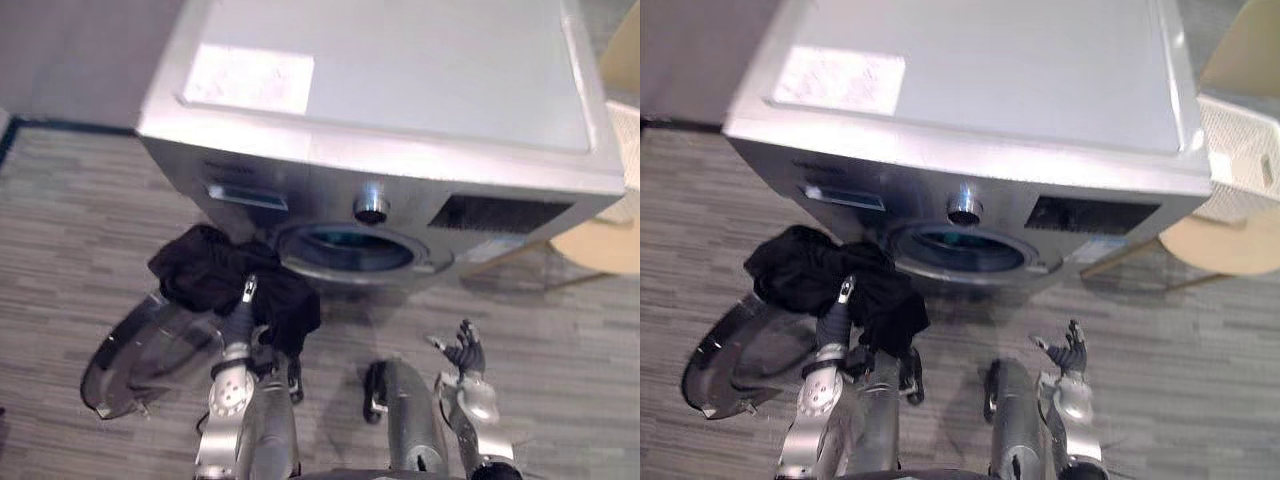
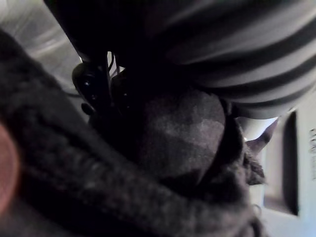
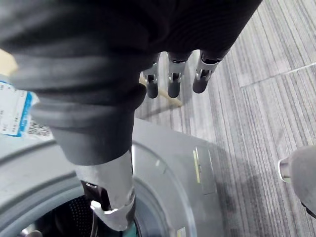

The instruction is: Pick up the laundry basket with both hands and put the clothes into the washing machine.

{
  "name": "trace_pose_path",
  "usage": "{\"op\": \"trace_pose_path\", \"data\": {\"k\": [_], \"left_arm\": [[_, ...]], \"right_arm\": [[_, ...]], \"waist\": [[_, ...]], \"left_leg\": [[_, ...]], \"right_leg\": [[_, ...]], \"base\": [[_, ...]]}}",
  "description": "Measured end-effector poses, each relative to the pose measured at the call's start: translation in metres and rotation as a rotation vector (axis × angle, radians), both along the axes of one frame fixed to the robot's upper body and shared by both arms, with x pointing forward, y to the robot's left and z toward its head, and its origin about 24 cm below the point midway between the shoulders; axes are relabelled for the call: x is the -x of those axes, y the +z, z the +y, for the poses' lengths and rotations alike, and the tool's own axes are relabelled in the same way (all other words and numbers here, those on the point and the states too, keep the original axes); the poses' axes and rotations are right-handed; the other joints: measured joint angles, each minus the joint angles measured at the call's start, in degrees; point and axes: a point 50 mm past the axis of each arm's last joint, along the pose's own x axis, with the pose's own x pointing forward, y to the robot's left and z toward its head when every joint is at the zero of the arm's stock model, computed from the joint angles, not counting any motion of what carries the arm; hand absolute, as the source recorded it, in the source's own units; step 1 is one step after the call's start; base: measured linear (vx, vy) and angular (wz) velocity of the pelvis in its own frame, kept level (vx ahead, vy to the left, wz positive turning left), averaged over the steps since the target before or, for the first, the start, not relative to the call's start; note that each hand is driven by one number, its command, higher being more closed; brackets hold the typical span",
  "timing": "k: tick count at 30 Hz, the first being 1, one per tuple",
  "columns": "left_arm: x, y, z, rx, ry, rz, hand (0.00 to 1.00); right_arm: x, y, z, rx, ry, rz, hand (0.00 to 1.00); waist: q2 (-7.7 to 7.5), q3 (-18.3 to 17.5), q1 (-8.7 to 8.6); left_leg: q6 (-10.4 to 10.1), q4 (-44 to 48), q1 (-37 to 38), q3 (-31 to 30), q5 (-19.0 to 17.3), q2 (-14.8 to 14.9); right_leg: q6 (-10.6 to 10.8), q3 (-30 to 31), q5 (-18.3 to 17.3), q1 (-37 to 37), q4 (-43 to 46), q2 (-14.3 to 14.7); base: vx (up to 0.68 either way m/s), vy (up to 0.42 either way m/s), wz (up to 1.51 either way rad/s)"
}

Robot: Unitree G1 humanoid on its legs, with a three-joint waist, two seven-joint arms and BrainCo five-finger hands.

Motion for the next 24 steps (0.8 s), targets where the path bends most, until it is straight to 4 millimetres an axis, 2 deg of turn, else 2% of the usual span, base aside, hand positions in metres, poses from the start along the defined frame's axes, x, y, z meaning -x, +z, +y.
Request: {"op": "trace_pose_path", "data": {"k": [5,9,15,19,21,23,24], "left_arm": [[-0.033,0.033,-0.029,0.048,-0.097,-0.13,1.0],[-0.053,0.056,-0.057,0.052,-0.198,-0.199,1.0],[-0.074,0.078,-0.086,0.023,-0.276,-0.244,1.0],[-0.085,0.091,-0.103,-0.021,-0.334,-0.268,1.0],[-0.094,0.104,-0.106,-0.035,-0.323,-0.295,1.0],[-0.111,0.131,-0.095,-0.066,-0.265,-0.355,1.0],[-0.121,0.151,-0.082,-0.097,-0.213,-0.403,1.0]], "right_arm": [[-0.011,0.023,0.002,-0.021,-0.056,-0.113,0.0],[-0.014,0.032,0.002,-0.035,-0.095,-0.162,0.0],[-0.014,0.038,0.0,-0.037,-0.126,-0.195,0.0],[-0.016,0.049,-0.001,-0.038,-0.139,-0.263,0.0],[-0.017,0.055,-0.002,-0.035,-0.141,-0.291,0.0],[-0.018,0.063,0.002,-0.036,-0.128,-0.328,0.0],[-0.018,0.067,0.005,-0.039,-0.117,-0.349,0.0]], "waist": [[0.14,2.22,-0.19],[0.1,2.75,-1.0],[-0.15,2.89,-2.31],[-0.92,3.41,-3.5],[-0.98,3.44,-3.75],[-1.2,3.56,-4.52],[-1.3,3.61,-5.06]], "left_leg": [[1.11,12.23,-12.97,0.84,-3.7,3.39],[1.39,19.06,-21.33,-0.05,-5.38,4.66],[1.27,27.75,-30.42,-1.35,-7.92,6.6],[1.46,30.81,-34.66,-1.93,-8.11,7.44],[1.47,31.92,-36.77,-2.18,-8.1,8.32],[1.48,32.93,-39.07,-2.55,-8.08,8.79],[1.56,33.59,-40.18,-2.94,-8.04,9.39]], "right_leg": [[0.21,3.07,-2.66,-15.3,12.63,1.24],[0.37,3.7,-4.08,-24.01,19.6,1.53],[0.6,4.87,-5.68,-33.52,28.01,2.9],[0.64,5.4,-5.74,-38.03,31.13,3.5],[0.56,5.41,-5.67,-40.25,31.9,4.2],[0.1,5.38,-5.38,-42.51,32.78,4.71],[0.0,5.2,-5.27,-43.62,33.09,5.3]], "base": [[-0.08,0.002,-0.29],[-0.08,-0.02,-0.14],[-0.06,-0.047,-0.12],[-0.03,-0.066,-0.08],[-0.02,-0.065,-0.15],[-0.01,-0.056,-0.16],[0.0,-0.056,-0.14]]}}
